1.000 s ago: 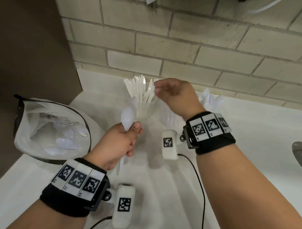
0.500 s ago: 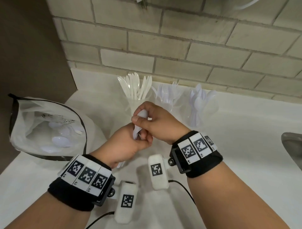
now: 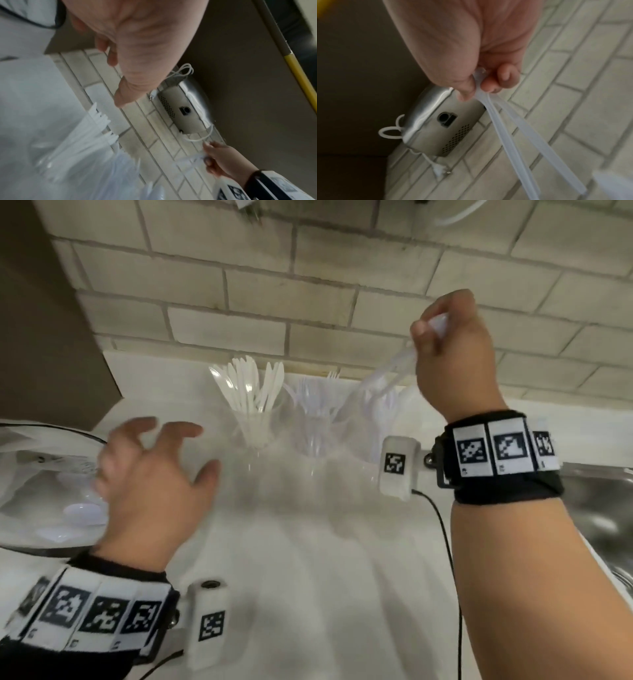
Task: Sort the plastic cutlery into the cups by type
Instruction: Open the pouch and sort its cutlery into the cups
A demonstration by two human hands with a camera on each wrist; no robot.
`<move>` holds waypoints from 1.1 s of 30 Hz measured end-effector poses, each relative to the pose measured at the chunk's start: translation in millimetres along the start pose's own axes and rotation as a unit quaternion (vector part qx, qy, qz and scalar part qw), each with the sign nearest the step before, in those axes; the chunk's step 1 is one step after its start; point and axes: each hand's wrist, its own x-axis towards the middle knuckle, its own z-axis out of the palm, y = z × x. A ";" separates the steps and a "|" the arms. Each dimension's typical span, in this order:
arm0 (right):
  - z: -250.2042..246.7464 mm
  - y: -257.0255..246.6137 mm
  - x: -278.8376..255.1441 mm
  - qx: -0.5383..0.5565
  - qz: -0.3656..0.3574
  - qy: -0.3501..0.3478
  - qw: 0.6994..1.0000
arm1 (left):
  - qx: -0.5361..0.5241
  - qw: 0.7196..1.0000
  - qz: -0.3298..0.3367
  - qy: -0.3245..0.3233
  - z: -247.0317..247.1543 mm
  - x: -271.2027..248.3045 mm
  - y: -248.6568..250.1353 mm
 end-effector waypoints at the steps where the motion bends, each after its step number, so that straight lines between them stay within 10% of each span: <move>1: -0.6 5.4 5.0 -0.020 -0.006 0.020 1.000 | 0.017 0.999 -0.033 0.015 -1.2 0.5 -1.8; 7: 41.3 45.4 2.5 -0.102 0.086 -0.038 0.990 | -0.009 0.971 -0.196 -0.138 32.0 14.7 -35.3; 15: 76.1 65.5 -15.7 -0.360 0.161 -0.253 0.884 | -0.012 0.957 -0.155 -0.245 58.0 10.1 4.3; 20: 67.5 35.4 -19.8 -0.273 0.080 -0.092 0.954 | -0.049 0.948 -0.102 -0.296 61.8 -3.1 29.1; 23: 75.4 -5.3 -34.4 -0.137 -0.038 -0.134 0.981 | -0.158 0.936 -0.063 -0.308 53.9 -14.8 42.0; 29: 98.9 -72.8 -70.8 0.139 -0.068 -0.371 0.915 | -0.107 0.967 0.121 -0.195 12.3 -17.8 26.7; 33: 129.1 -85.0 -87.8 0.041 -0.129 -0.518 0.845 | 0.096 0.992 0.066 -0.039 -6.5 -7.1 -5.3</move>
